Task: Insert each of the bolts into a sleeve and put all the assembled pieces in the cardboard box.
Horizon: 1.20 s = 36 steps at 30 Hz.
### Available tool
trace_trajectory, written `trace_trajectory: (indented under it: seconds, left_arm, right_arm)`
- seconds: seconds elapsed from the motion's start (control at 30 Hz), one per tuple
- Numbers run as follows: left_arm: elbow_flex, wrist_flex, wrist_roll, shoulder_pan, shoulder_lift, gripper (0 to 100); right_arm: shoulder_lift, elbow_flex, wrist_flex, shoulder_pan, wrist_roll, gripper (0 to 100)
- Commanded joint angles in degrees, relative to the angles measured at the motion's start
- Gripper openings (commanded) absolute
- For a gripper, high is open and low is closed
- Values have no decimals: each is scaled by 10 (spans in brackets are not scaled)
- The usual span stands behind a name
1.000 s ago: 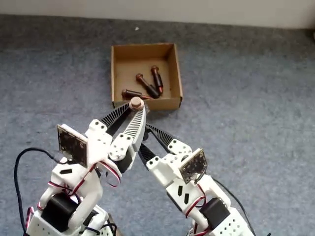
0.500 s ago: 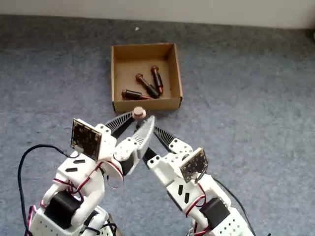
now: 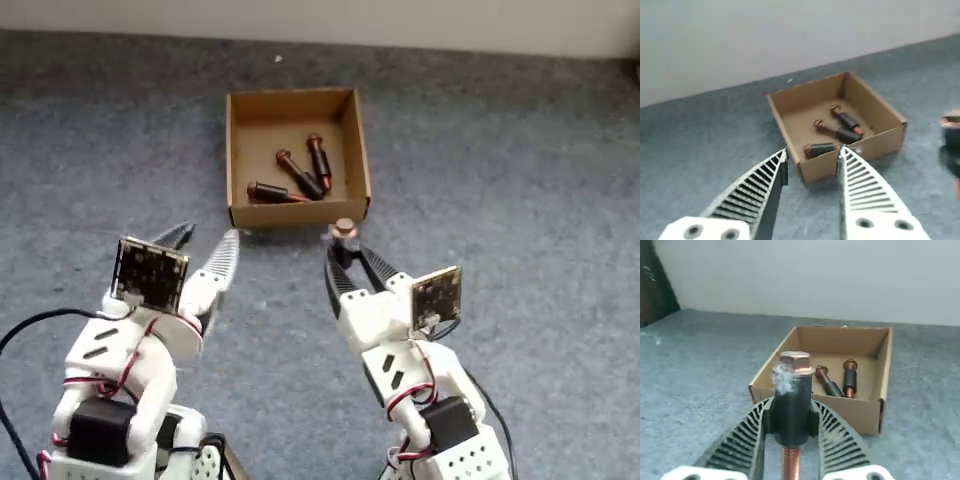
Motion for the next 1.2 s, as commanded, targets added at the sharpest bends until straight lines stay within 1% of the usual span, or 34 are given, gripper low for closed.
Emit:
trace_trajectory:
  seconds: [0.0, 0.07, 0.13, 0.2, 0.27, 0.57, 0.77, 0.97, 1.07, 1.17]
  left_arm:
    - [87, -8, -23, -134, 0, 97]
    - [145, -28, -22, -175, 0, 42]
    - [197, -58, -24, -201, 0, 2]
    - [244, -81, -25, -218, 0, 14]
    - [281, -105, -25, -224, 0, 15]
    - [359, -199, -25, -221, 0, 18]
    - [360, -203, -25, -220, 0, 18]
    - [360, -203, -25, -223, 0, 18]
    - [360, -203, -25, -223, 0, 18]
    - [360, -202, -25, -224, 0, 18]
  right_arm:
    - [-5, 58, 13, 35, -1, 5]
    - [-5, 18, 49, 35, 0, 5]
    - [-3, -31, 70, 35, 0, 5]
    - [20, -74, 60, 35, 0, 5]
    - [73, -119, 35, 35, 1, 5]
    - [517, -376, -60, 35, 1, 5]
    - [778, -537, -131, 36, 1, 5]
    - [986, -676, -182, 38, 6, 7]
    - [1067, -734, -181, 43, 37, 10]
    - [1123, -776, -177, 51, 46, 15]
